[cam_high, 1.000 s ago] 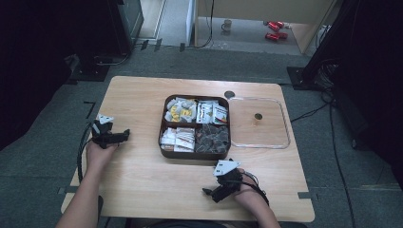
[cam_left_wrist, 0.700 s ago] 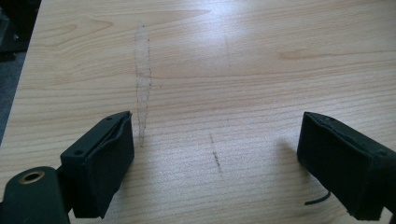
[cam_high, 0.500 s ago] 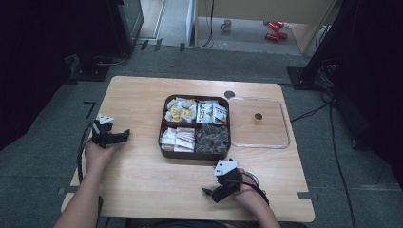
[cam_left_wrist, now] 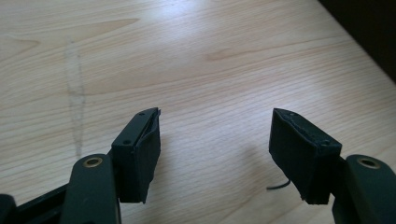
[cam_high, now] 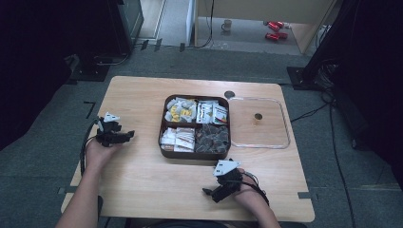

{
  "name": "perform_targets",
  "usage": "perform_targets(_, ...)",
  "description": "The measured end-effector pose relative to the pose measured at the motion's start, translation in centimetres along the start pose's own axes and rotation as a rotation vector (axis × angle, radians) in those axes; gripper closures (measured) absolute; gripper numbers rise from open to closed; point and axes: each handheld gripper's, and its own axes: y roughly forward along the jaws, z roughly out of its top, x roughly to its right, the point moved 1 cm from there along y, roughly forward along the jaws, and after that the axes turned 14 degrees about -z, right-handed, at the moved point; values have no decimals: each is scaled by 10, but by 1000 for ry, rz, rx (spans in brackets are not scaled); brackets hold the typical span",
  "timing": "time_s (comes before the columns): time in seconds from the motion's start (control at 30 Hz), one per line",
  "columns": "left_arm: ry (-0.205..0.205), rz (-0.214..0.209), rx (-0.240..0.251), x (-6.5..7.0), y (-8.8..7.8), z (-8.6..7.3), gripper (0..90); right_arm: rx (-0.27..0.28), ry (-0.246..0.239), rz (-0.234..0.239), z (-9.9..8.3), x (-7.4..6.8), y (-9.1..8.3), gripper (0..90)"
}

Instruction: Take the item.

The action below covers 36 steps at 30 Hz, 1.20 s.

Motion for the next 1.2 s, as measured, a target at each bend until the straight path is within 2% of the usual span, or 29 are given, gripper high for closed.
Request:
perform_targets(0.13,21,-23,11,4,-3,5,351,0,0,0,0,0,0,0)
perform_targets(0.43,29,-105,14,15,-7,15,361,0,0,0,0,0,0,0)
perform_targets(0.57,62,-127,10,21,-6,19,360,1,-6,8,0,1,0,0)
perform_targets(0.7,94,-137,33,25,-7,27,361,2,-7,10,0,1,1,0)
perform_targets(0.8,82,-166,60,28,-7,33,366,2,-9,11,0,1,1,0)
perform_targets(0.93,103,-165,44,32,-7,39,367,2,-9,11,1,1,1,0)
perform_targets(1.07,106,-192,26,36,-7,47,369,2,-7,7,0,1,1,0)
perform_targets(1.2,115,-202,21,42,-5,54,377,0,-4,3,0,1,0,0)
